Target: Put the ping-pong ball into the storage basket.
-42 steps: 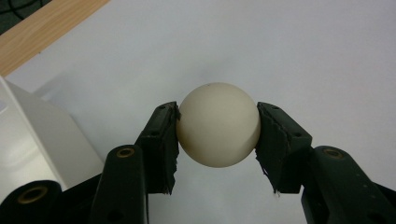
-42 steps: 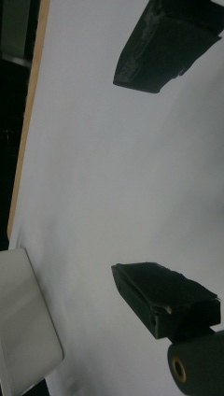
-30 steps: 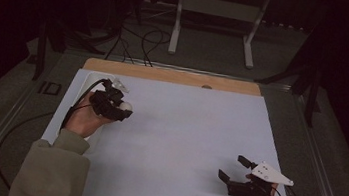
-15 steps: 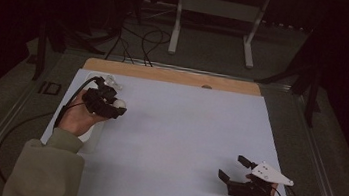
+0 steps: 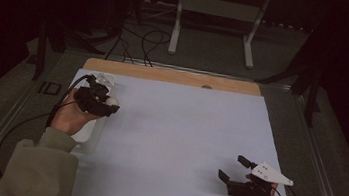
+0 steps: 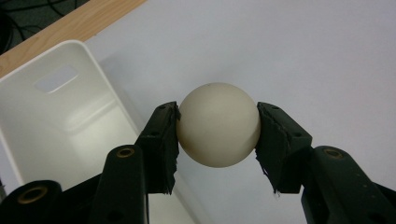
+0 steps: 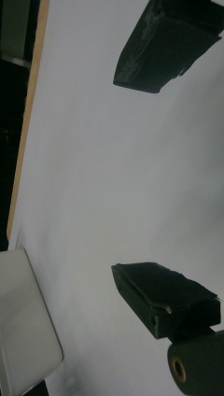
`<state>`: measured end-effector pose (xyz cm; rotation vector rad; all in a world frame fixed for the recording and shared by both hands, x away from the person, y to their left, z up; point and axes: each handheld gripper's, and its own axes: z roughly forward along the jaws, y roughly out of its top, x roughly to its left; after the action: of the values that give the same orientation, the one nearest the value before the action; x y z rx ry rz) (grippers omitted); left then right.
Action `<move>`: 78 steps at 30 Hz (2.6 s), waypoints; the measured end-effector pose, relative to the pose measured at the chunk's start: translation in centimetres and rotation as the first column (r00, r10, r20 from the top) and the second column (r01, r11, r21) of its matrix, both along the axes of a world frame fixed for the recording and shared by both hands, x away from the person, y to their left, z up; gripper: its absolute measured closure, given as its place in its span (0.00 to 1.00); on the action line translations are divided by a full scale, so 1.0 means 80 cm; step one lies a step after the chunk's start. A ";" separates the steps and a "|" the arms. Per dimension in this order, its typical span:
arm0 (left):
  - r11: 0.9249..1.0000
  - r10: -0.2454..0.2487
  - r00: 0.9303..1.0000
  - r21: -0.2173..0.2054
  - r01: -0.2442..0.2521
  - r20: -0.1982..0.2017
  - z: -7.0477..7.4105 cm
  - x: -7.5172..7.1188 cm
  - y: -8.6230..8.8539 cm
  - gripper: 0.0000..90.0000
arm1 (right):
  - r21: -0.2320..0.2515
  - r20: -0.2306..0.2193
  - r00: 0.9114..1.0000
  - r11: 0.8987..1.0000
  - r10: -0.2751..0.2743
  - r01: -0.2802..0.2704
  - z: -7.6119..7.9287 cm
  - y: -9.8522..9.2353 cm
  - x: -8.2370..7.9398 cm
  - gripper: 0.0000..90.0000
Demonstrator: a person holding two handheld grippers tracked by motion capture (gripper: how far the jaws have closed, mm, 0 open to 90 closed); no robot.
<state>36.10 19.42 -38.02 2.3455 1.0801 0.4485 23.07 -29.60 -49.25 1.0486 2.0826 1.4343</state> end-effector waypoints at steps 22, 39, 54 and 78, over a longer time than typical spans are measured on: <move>0.997 0.059 0.998 0.044 -0.060 0.024 0.000 0.003 0.019 0.57 | 0.000 -0.002 1.000 1.000 -0.002 0.002 0.000 0.000 0.000 0.09; 0.995 0.079 0.997 0.057 -0.080 0.019 -0.002 0.005 0.030 0.57 | -0.002 -0.002 1.000 1.000 -0.002 0.002 -0.001 0.000 0.000 0.09; 0.995 0.088 0.996 0.055 -0.089 0.015 -0.003 0.005 0.038 0.57 | -0.003 -0.003 1.000 1.000 -0.003 0.003 -0.001 0.000 0.000 0.09; 0.994 0.096 0.995 0.054 -0.096 -0.006 -0.005 0.005 0.054 0.57 | -0.004 -0.003 1.000 1.000 -0.003 0.003 -0.001 0.000 0.001 0.09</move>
<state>36.51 23.76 -38.45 2.3515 1.2025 0.5092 23.11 -29.58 -49.33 1.0527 2.0844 1.4273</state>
